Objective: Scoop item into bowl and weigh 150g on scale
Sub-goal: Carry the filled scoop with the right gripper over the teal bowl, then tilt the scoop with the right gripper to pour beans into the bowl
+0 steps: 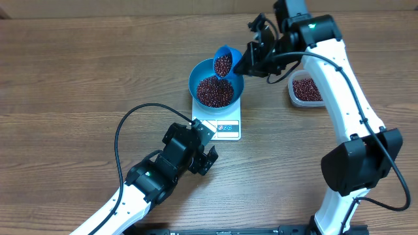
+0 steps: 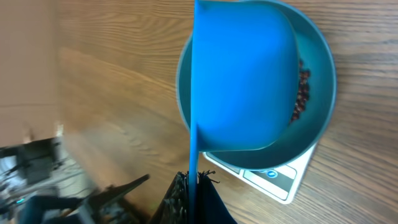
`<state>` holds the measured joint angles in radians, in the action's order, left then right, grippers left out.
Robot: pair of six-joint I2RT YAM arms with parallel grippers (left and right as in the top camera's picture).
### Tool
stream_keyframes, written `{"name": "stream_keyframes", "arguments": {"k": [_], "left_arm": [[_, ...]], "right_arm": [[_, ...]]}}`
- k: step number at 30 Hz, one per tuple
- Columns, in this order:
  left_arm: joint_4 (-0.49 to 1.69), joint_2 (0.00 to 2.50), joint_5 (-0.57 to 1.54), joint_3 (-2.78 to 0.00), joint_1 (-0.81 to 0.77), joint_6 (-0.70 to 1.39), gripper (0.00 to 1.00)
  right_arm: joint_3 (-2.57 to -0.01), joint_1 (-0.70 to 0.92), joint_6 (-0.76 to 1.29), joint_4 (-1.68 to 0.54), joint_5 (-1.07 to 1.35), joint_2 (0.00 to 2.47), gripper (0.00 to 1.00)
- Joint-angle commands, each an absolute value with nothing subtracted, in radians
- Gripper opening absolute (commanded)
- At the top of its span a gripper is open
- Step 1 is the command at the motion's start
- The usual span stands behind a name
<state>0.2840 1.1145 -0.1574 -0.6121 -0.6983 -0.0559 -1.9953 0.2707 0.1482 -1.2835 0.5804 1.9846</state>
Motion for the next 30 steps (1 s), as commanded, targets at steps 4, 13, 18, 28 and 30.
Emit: {"name": "stream_keyframes", "arguments": {"k": [4, 13, 18, 28, 30], "left_arm": [[0.284, 1.105, -0.157, -0.605, -0.694, -0.067, 0.99], [0.284, 1.105, -0.157, -0.605, -0.694, -0.067, 0.99], [0.284, 1.105, -0.157, -0.605, -0.694, -0.067, 1.00], [0.284, 1.105, -0.157, -0.605, -0.694, -0.067, 1.00], [0.284, 1.105, -0.157, -0.605, -0.694, -0.067, 1.00]], "right_arm": [[-2.028, 0.333, 0.192, -1.278, 0.421, 1.943, 0.04], [-2.028, 0.374, 0.221, -1.300, 0.299, 1.943, 0.04], [-2.028, 0.405, 0.240, -1.313, 0.217, 1.943, 0.04], [-2.028, 0.497, 0.259, -1.318, 0.046, 1.943, 0.04], [-2.028, 0.513, 0.274, -1.318, 0.007, 1.943, 0.04]]}}
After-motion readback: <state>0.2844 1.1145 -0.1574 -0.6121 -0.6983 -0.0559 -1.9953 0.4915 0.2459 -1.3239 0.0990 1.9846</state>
